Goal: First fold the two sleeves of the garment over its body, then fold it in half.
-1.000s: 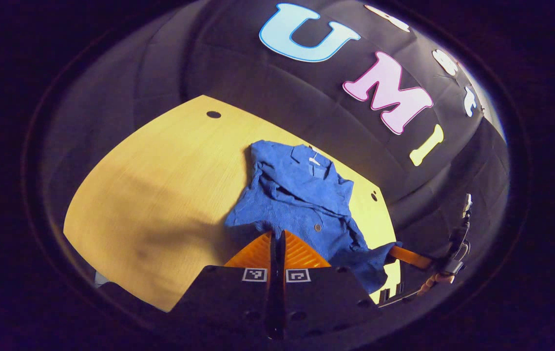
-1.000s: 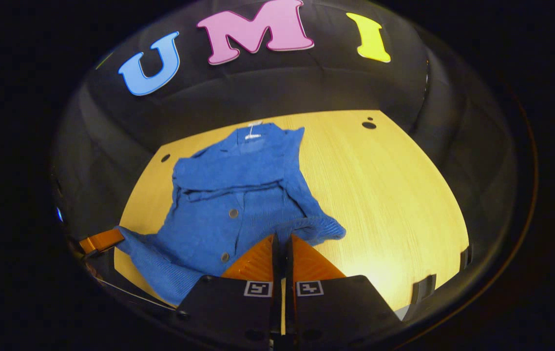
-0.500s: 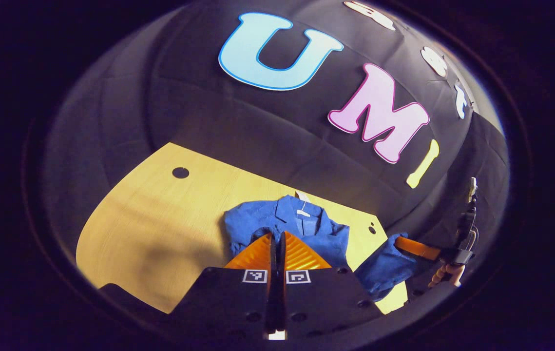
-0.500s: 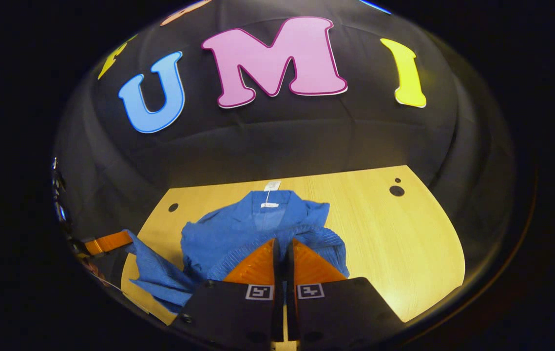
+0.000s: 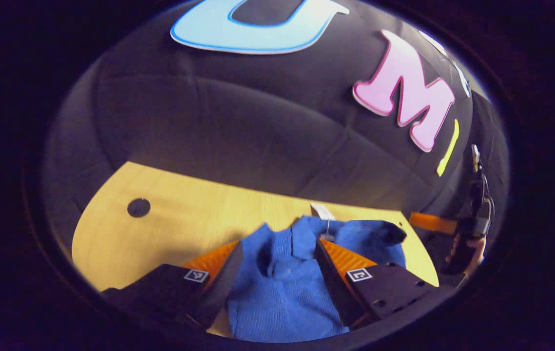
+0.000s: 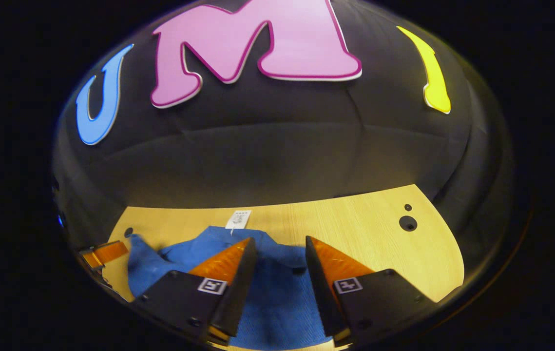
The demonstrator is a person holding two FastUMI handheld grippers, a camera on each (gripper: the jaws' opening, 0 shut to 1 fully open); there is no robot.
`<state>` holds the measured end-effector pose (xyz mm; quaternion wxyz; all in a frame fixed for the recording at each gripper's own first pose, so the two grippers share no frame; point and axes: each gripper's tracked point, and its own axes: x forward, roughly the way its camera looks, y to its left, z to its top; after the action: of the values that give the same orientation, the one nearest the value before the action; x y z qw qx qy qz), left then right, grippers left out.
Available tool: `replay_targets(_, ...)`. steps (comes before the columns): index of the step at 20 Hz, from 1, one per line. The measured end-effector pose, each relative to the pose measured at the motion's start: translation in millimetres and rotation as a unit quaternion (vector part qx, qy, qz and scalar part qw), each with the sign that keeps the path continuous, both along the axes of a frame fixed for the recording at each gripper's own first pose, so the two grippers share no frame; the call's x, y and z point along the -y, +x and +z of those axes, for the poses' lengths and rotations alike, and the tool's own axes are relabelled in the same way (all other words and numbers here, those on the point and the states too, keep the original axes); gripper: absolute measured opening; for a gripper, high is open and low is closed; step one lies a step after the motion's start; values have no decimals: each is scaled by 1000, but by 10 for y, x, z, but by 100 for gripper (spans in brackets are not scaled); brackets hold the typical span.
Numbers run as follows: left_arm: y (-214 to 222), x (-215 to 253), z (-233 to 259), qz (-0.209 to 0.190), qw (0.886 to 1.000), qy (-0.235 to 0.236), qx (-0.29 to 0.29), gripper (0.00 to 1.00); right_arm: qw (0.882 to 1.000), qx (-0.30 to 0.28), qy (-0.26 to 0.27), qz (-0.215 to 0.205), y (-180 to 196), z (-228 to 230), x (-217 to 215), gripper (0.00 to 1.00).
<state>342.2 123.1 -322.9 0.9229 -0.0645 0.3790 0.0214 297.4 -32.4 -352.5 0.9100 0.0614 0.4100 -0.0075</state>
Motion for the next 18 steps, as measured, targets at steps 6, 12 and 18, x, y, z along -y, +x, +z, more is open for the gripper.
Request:
replay_targets(6,-47,-24,382,-5,993,47,109,85,997,64,-48,6,-213,225,226,99)
replay_targets(12,-463,293,1126,3,979,63,195,84,992,123,-38,14,-742,784,180,98)
replay_targets(18,-1657,767,2144,-6,944,140,298,84,973,228,-41,4,-1585,2038,23,98)
